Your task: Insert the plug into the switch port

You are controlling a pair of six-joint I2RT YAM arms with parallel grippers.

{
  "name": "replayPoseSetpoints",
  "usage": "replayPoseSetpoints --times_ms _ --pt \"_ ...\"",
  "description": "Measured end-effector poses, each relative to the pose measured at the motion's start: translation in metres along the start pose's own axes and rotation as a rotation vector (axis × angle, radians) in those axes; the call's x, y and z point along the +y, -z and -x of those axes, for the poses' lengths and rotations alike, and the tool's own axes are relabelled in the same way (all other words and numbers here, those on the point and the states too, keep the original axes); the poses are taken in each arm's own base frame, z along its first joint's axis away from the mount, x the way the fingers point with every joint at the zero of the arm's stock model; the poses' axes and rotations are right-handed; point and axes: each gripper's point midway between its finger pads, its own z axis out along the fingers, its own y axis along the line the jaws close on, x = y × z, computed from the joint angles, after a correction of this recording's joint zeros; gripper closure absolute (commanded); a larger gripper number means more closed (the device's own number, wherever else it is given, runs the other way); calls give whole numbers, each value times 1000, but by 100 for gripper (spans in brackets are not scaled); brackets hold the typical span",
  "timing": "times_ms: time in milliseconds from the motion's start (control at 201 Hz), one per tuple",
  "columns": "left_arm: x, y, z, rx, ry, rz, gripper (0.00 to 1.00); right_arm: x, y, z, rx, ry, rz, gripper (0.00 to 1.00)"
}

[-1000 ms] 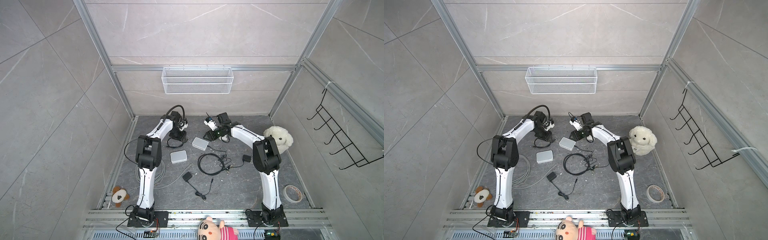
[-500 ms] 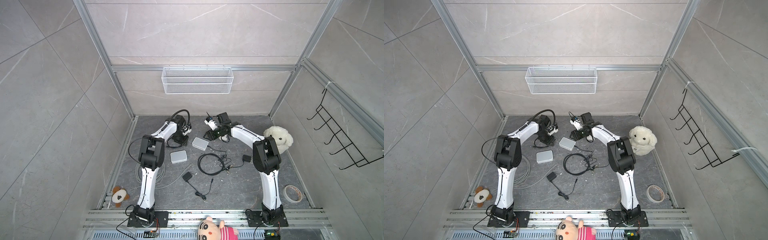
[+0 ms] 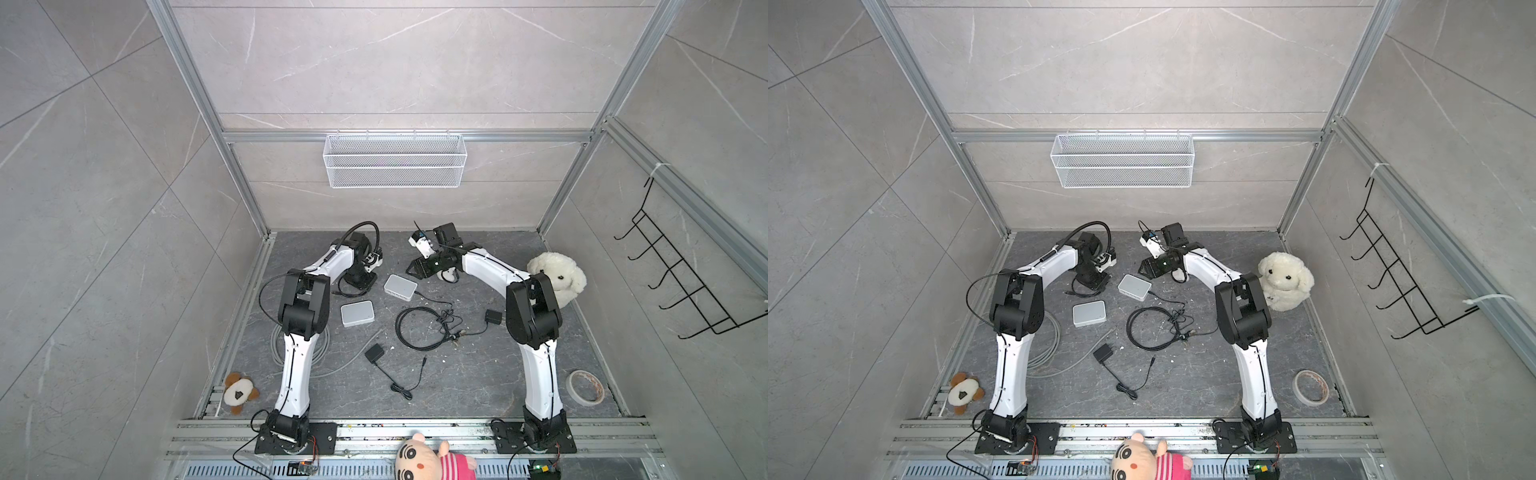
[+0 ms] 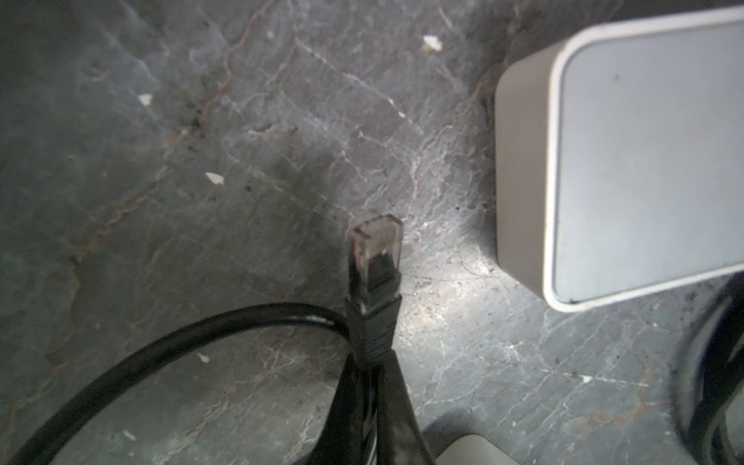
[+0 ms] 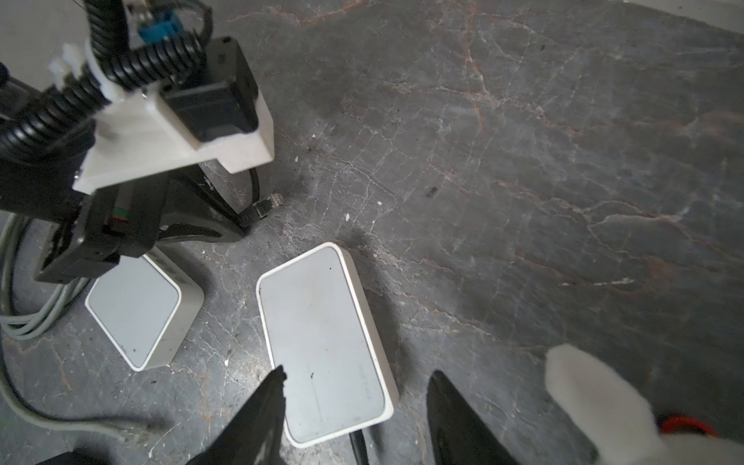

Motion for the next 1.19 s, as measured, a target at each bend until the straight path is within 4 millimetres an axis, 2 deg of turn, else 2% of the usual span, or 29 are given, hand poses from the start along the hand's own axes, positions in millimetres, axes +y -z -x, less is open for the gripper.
replayPoseSetpoints --times_ms 100,284,463,572,781,1195 --pt "-6 5 1 -7 -4 -54 99 8 0 5 -20 -67 49 43" --pt "-26 27 12 -70 -39 -199 98 23 -1 21 -111 -275 168 43" --pt "-50 59 23 -122 -82 -344 97 34 5 47 -181 -447 265 43" --pt "-62 76 34 -175 -109 -406 97 39 9 56 -195 -515 311 45" --pt "-75 83 32 -179 -100 -487 97 46 12 61 -196 -568 365 51" --pt "-80 85 33 -187 -96 -514 97 59 11 59 -153 -561 445 62"
